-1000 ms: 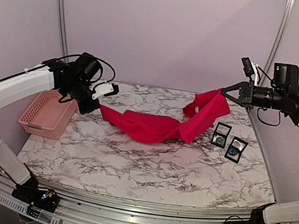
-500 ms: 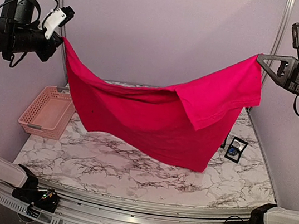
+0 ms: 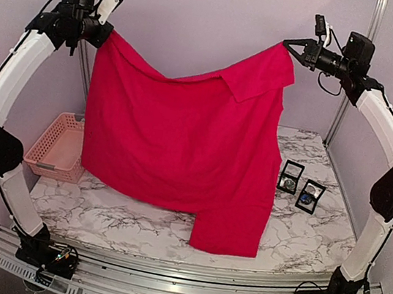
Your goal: Pin the brooch onto the clothing
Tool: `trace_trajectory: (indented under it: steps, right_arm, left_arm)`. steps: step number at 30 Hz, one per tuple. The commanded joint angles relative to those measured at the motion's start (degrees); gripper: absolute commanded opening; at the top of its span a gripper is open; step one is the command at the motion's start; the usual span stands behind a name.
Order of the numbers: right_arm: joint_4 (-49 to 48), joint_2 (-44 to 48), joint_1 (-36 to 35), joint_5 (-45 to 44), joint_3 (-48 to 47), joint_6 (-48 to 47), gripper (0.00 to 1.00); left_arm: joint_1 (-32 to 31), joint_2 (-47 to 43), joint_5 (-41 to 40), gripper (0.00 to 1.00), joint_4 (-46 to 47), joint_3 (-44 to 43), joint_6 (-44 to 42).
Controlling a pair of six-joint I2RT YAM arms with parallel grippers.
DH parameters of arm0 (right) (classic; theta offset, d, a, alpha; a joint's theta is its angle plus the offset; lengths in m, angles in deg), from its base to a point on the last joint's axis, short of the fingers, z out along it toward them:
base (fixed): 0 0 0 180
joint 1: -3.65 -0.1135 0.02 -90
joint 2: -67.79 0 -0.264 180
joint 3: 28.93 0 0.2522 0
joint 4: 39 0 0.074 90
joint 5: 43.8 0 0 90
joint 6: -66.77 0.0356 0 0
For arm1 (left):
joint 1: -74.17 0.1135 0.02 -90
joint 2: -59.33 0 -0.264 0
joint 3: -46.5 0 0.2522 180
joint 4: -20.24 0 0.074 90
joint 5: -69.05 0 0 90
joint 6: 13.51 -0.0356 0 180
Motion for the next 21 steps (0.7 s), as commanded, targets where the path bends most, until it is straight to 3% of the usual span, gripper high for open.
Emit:
trace_trajectory:
  steps: [1, 5, 11, 17, 21]
  right_arm:
    - [-19.4, -1.7, 4.2, 1.1, -9.7, 12.7, 0.0]
    - [-18.7, -4.4, 4.9, 0.1, -15.0, 11.2, 0.0]
    - [-10.8, -4.4, 5.4, 1.6, -13.5, 6.7, 0.0]
    - [-2.2, 5.7, 5.4, 4.5, 17.8, 4.2, 0.0]
    - [4.2, 14.6, 5.3, 4.2, 39.1, 0.3, 0.0]
  left_arm:
    - [0.7, -0.6, -3.6, 0.0, 8.5, -5.7, -1.1]
    - [0.9, 0.3, -3.0, 0.0, 9.2, -6.0, -2.1]
    - [1.7, 0.4, -0.1, 0.0, 9.2, -0.3, -3.1]
    - [1.7, -5.8, 6.9, 0.0, 7.9, 21.5, -3.3]
    - [1.8, -9.7, 7.4, 0.0, 6.6, 38.8, -4.4]
